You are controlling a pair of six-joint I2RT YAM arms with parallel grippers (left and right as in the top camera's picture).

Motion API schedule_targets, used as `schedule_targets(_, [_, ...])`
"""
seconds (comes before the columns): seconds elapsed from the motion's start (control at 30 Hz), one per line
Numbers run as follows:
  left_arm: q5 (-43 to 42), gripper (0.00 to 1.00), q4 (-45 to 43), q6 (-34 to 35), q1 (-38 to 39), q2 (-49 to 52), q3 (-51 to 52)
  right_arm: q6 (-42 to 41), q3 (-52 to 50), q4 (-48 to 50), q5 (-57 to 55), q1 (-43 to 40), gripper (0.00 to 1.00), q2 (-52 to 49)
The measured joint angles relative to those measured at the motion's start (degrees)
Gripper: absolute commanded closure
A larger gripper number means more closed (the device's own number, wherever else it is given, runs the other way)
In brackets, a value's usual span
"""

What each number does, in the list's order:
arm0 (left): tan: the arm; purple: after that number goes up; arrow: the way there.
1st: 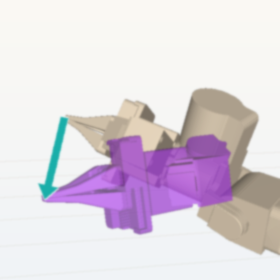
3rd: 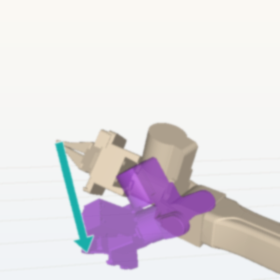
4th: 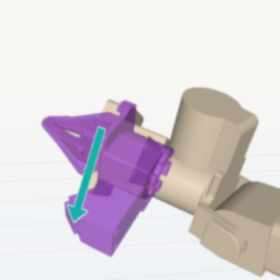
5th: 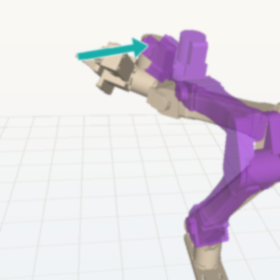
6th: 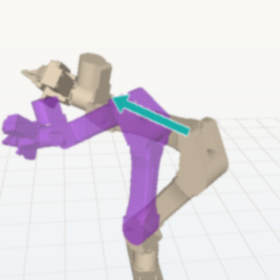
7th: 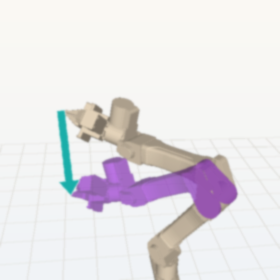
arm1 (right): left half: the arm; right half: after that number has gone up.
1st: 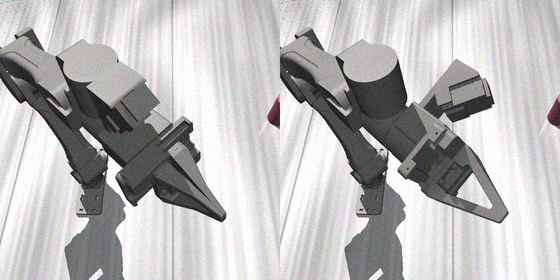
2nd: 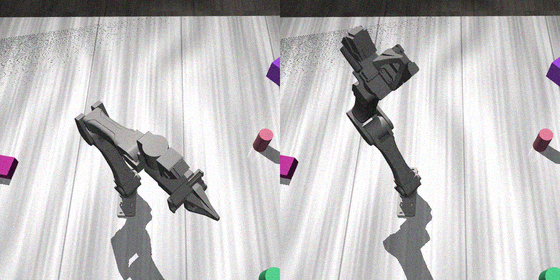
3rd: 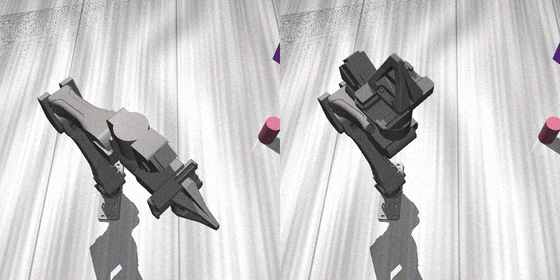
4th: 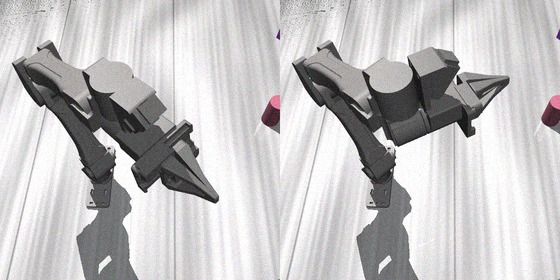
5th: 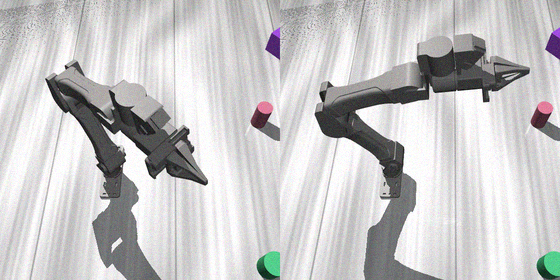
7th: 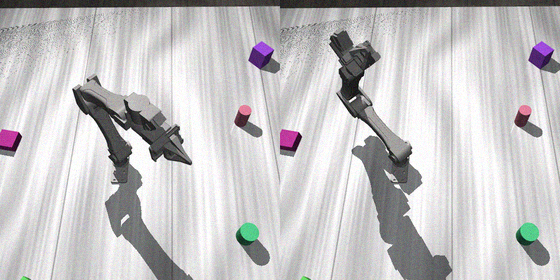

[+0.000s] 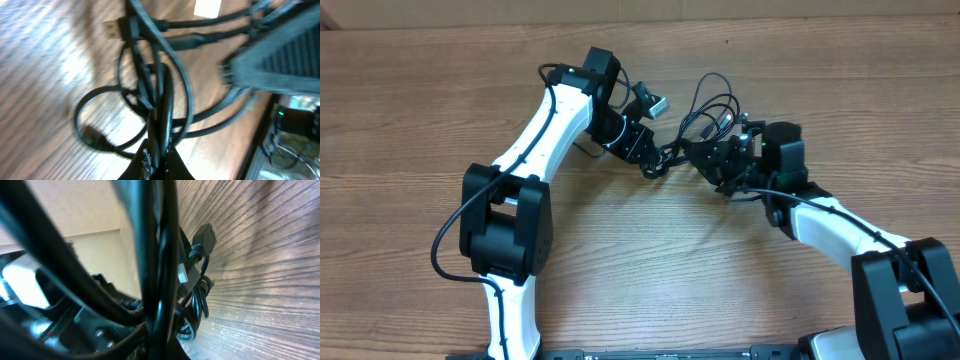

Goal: Untangle cables

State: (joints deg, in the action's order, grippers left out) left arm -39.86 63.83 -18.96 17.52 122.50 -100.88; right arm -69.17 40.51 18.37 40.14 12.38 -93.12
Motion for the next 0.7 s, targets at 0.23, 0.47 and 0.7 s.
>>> schedule_targets(0.23, [10.03, 0.96, -5.29, 9.99, 0.0, -0.24, 1.05, 0.85, 0.0, -3.45, 4.13, -2.16, 0.96, 0.0])
schedule_targets(0.47, [18.05, 0.96, -6.8, 19.32, 0.02, -0.37, 3.63, 3.45, 0.0, -6.93, 5.07, -2.16, 0.96, 0.0])
schedule_targets(0.7, [20.46, 0.96, -6.64, 22.27, 0.02, -0.5, 3.85, 9.46, 0.26, -14.56, 3.04, -2.16, 0.96, 0.02])
